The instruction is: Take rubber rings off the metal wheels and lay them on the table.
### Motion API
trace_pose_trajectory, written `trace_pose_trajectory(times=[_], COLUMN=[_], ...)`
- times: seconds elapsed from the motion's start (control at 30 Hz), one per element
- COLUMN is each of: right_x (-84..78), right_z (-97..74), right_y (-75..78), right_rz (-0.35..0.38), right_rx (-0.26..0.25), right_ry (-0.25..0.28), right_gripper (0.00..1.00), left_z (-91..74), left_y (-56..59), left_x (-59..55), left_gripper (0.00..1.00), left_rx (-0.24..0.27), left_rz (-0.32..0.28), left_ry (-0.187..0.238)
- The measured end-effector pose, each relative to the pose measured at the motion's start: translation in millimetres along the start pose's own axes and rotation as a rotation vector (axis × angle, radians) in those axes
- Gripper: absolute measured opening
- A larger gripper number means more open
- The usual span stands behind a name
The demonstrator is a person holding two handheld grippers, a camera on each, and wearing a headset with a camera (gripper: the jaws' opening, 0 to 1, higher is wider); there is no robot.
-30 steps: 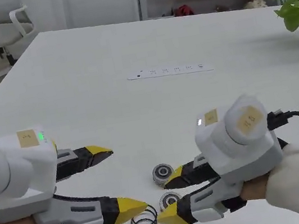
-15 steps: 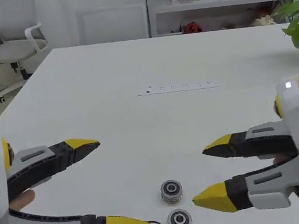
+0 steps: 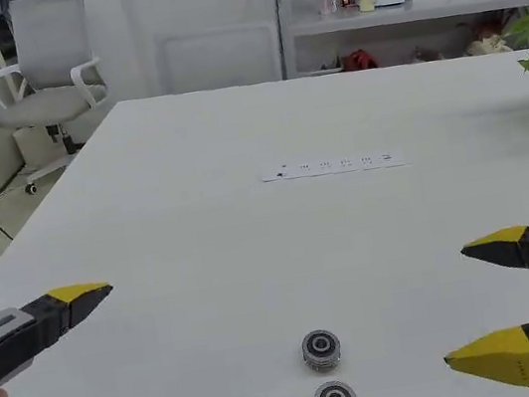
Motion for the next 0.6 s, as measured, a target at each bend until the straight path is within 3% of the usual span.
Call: trace_pose_trajectory(times=[0.27,0.6], right_x=[-36.3,-75.8], right_z=[-6.3,3.0], right_y=[-0.4,-11.3], right_rz=[0.095,0.143], right_rx=[-0.03,-0.019], right_ry=[-0.022,-0.111], right_gripper=[0.77,0.8], left_z=[-4.7,-1.7], left_y=[-9.9,-24.7], left_x=[-16.8,-42.0], left_gripper=[1.0,1.0], left_rx=[0.047,0.106], left_rz=[-0.054,-0.121], left_ry=[-0.02,-0.056])
Point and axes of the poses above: the centre of the closed fingertips' face, and the gripper's own axes: z roughly forward along the fingers, y roughly to its right, x roughly out of its top, the point moved 2 cm from there along -z, roughly backward along the fingers, and after that the axes turned 6 degrees about -z, right-handed, at the moved point
